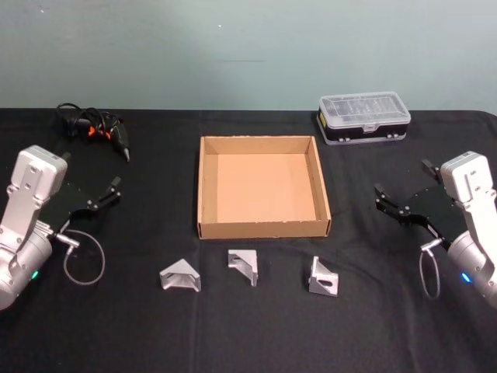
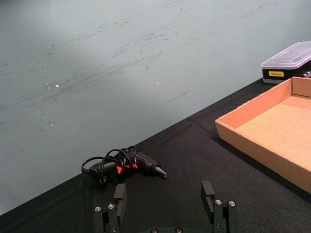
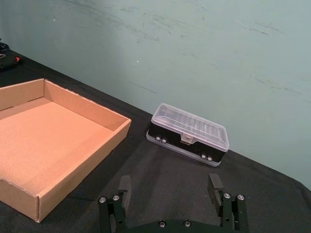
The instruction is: Use one hand to pick up the angle iron from the table and place it into the box.
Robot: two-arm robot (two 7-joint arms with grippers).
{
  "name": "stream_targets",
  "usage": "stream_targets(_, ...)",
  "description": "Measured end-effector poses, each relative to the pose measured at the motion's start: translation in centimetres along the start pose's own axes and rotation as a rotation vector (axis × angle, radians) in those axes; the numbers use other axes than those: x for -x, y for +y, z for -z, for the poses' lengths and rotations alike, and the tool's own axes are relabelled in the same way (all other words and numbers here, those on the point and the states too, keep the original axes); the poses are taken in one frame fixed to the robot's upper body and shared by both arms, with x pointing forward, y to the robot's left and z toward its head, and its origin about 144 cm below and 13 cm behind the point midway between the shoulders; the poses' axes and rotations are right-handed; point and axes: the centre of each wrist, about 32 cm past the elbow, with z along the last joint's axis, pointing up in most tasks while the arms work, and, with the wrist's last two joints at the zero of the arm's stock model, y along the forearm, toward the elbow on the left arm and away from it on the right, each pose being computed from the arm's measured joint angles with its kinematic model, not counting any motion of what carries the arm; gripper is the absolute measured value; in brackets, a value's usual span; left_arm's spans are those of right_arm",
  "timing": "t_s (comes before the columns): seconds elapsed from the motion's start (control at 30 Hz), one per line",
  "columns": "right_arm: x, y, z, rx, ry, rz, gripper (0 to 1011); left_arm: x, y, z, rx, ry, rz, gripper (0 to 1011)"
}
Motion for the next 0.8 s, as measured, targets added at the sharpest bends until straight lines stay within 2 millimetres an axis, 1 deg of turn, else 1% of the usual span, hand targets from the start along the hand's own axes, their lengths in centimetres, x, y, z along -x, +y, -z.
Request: stream_targets(0.8, 0.00, 0.00, 0.00, 0.000, 0.000, 0.000, 1003, 0.00, 0.00, 0.00, 0.000, 0.000, 0.000, 1000)
